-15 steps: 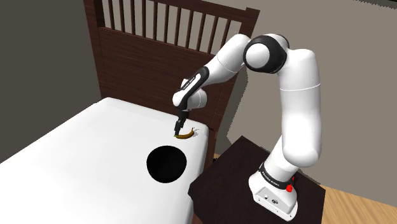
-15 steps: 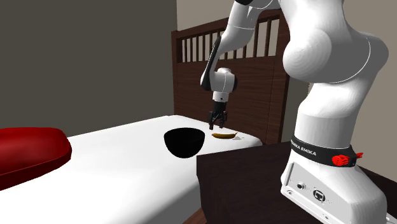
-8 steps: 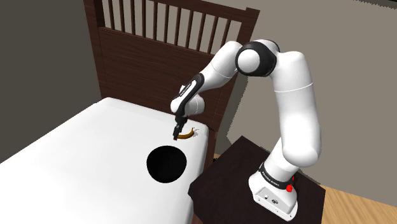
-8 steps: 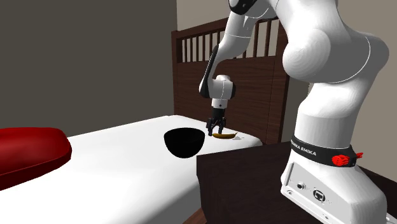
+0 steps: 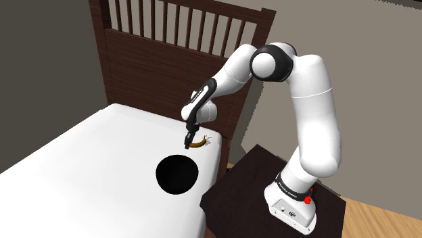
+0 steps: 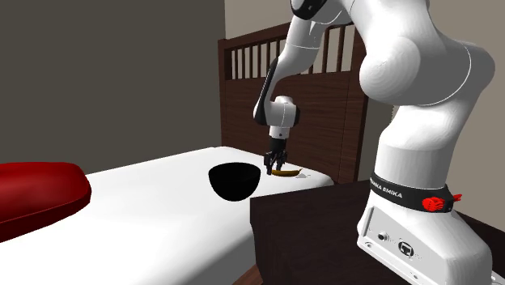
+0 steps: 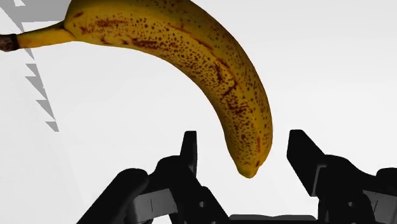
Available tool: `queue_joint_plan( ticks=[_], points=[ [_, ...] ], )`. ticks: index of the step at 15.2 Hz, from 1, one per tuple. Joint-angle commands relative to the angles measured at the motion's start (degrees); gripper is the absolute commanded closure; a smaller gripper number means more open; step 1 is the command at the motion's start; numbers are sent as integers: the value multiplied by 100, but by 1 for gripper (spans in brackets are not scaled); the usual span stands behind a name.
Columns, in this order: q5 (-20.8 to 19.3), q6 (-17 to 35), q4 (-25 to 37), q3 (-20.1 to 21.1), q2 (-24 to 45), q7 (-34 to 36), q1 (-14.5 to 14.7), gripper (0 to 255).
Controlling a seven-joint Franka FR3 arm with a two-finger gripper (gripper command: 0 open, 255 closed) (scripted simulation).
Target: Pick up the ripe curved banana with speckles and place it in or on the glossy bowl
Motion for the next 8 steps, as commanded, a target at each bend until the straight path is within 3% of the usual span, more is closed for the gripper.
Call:
queue_joint_plan(
  ticks=[1, 8],
  points=[
    [2, -5, -4, 11, 11, -1, 5, 255],
    [-6, -31, 26, 1, 19, -28, -24, 255]
  ],
)
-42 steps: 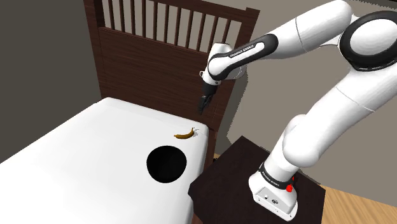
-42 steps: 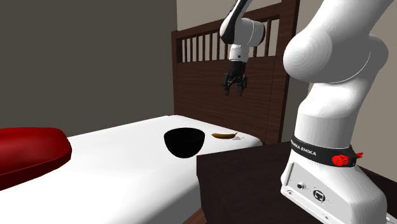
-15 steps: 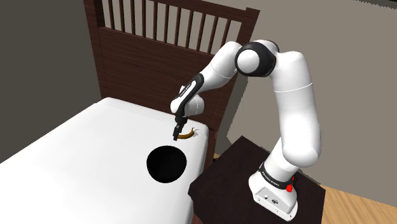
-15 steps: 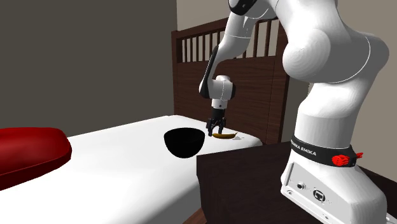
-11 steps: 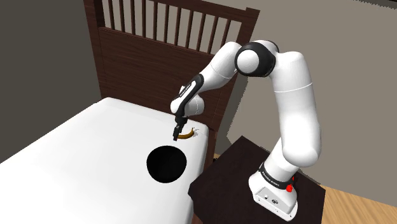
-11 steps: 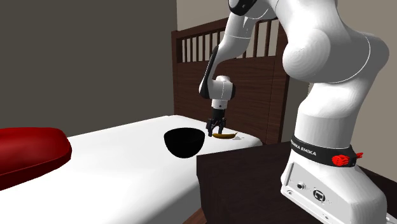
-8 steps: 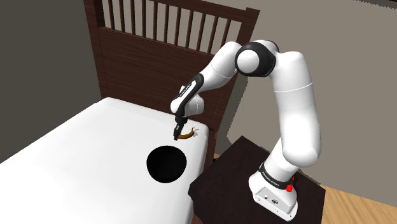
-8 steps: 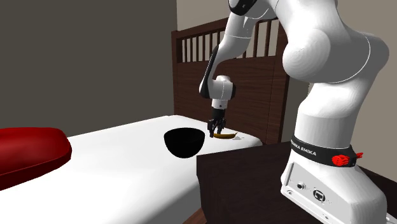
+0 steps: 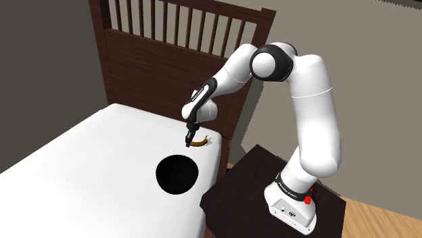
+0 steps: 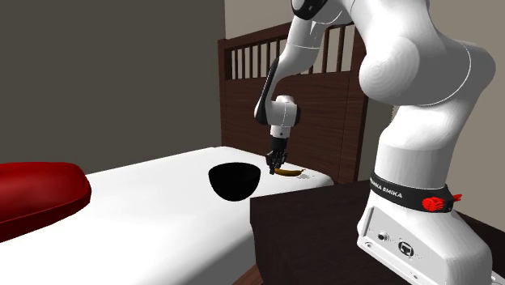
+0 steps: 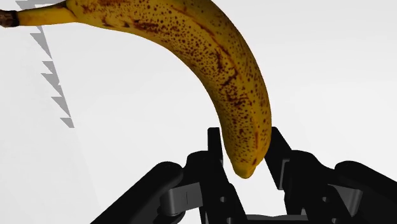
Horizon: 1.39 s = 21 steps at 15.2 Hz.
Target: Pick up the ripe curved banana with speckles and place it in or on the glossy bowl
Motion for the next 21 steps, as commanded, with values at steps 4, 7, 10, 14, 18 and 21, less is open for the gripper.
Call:
queue_joint_plan(
  ticks=[4, 7, 10, 14, 18, 21],
  points=[
    [-43, -136, -131, -23, -215, 92, 92, 255],
    [-103, -287, -207, -81, -441, 158, 134, 255],
    [-170, -443, -271, -138, -663, 228, 175, 255],
    [-265, -660, -340, -211, -952, 326, 226, 255],
    [-367, -885, -389, -279, -1232, 427, 272, 255],
    [-446, -1061, -412, -326, -1435, 503, 301, 255]
  ],
)
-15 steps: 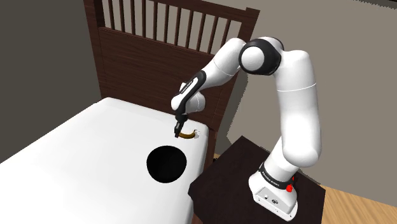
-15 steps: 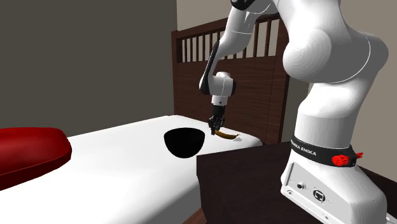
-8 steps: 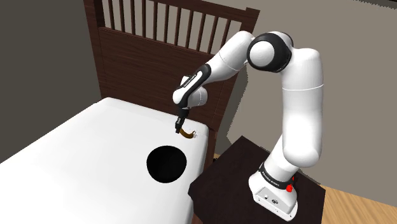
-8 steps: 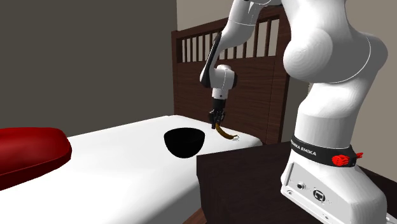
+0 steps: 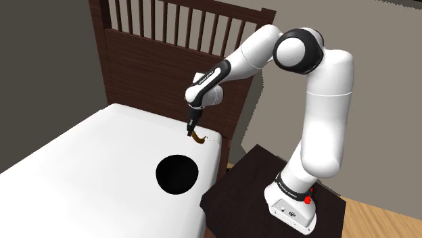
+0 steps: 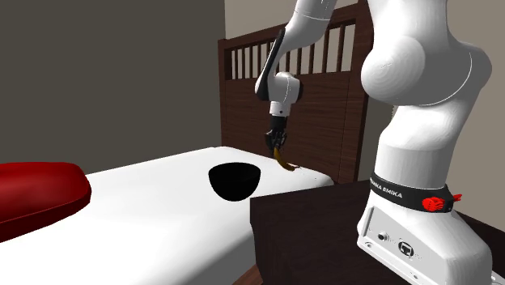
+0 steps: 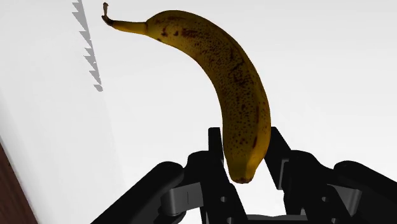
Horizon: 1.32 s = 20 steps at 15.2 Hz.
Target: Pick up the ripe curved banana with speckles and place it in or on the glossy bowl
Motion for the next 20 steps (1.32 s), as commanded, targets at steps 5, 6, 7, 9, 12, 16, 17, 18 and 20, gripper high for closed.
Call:
queue_joint_plan(
  ticks=[5, 6, 7, 9, 12, 16, 17, 18, 20],
  points=[
    [-167, -380, -14, -86, -404, 167, 57, 255],
    [-193, -442, -12, -98, -467, 192, 64, 255],
    [-219, -504, -10, -109, -529, 217, 71, 255],
    [-270, -630, -1, -130, -651, 266, 82, 255],
    [-345, -823, 22, -158, -827, 338, 96, 255],
    [-360, -655, -308, -18, -1054, 719, 357, 255],
    [-362, -599, -405, 33, -1117, 849, 443, 255],
    [-363, -544, -496, 84, -1176, 981, 531, 255],
    [-365, -442, -659, 195, -1280, 1251, 704, 255]
  ],
)
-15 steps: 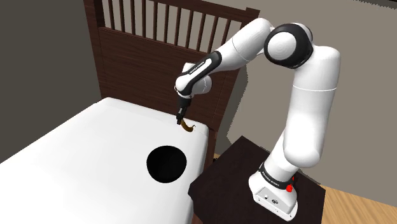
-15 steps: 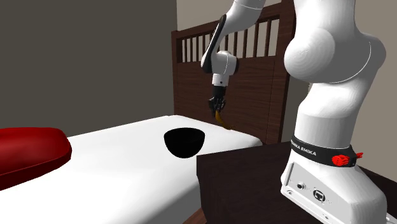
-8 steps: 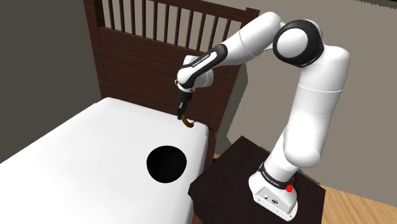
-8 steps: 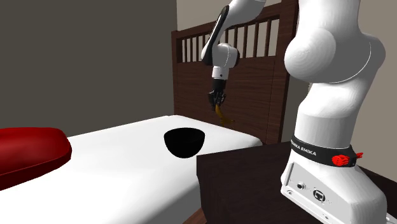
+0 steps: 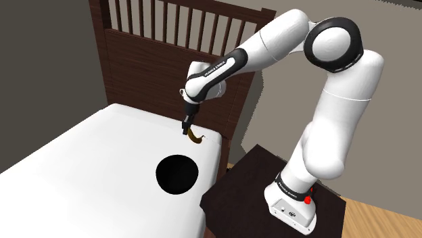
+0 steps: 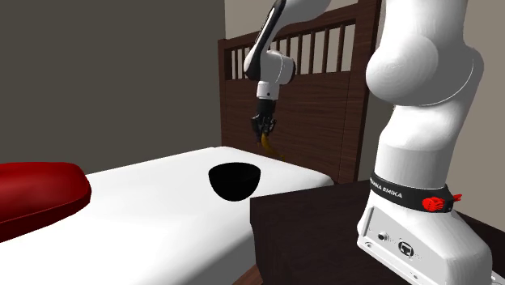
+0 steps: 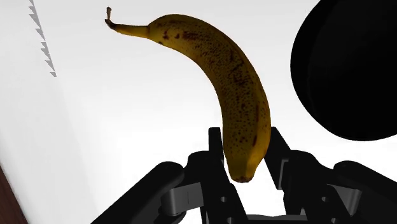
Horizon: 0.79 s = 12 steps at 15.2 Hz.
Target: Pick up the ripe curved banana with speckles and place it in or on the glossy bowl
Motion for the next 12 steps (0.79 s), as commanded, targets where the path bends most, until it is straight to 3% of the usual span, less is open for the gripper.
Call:
queue_joint_plan(
  ticks=[1, 12],
  points=[
    [8, 131, -170, 112, -84, 261, 167, 255],
    [-42, 547, -514, 792, -267, 1896, 1132, 255]
  ],
)
